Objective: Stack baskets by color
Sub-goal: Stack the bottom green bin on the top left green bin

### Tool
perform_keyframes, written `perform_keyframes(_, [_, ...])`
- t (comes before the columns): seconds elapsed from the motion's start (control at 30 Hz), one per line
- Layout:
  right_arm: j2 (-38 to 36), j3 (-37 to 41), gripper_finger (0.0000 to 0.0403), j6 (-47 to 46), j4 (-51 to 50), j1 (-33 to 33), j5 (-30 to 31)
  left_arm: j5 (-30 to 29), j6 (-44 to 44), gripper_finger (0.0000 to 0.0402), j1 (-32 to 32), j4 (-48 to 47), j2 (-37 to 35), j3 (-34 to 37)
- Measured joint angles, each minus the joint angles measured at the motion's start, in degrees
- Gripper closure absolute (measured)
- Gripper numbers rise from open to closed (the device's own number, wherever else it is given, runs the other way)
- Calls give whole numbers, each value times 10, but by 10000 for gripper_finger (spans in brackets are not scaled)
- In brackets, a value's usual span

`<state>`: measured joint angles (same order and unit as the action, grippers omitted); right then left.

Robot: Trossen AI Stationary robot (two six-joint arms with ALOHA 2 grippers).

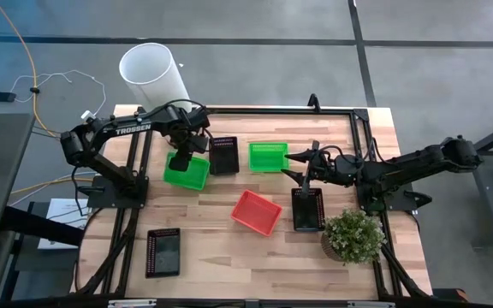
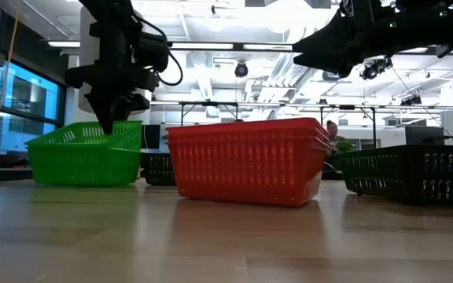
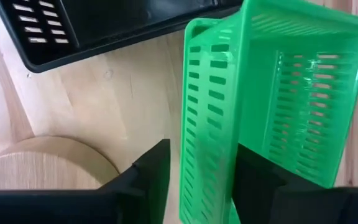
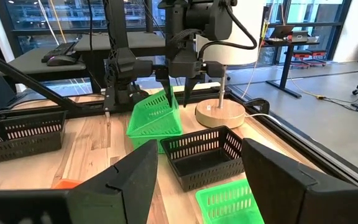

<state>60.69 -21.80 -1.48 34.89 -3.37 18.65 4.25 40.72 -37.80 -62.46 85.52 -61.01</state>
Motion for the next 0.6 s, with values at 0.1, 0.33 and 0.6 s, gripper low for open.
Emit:
perform_keyframes(0.1, [0,0,182,0,0,0,0,-4,7,255,0,8,0,0])
perform_keyframes(0.33, [0,0,182,0,0,0,0,-44,-34,249,5,35,0,-4])
perform_keyframes(0.6, [0,0,182,0,0,0,0,-61,-41,249,27,39,0,-23])
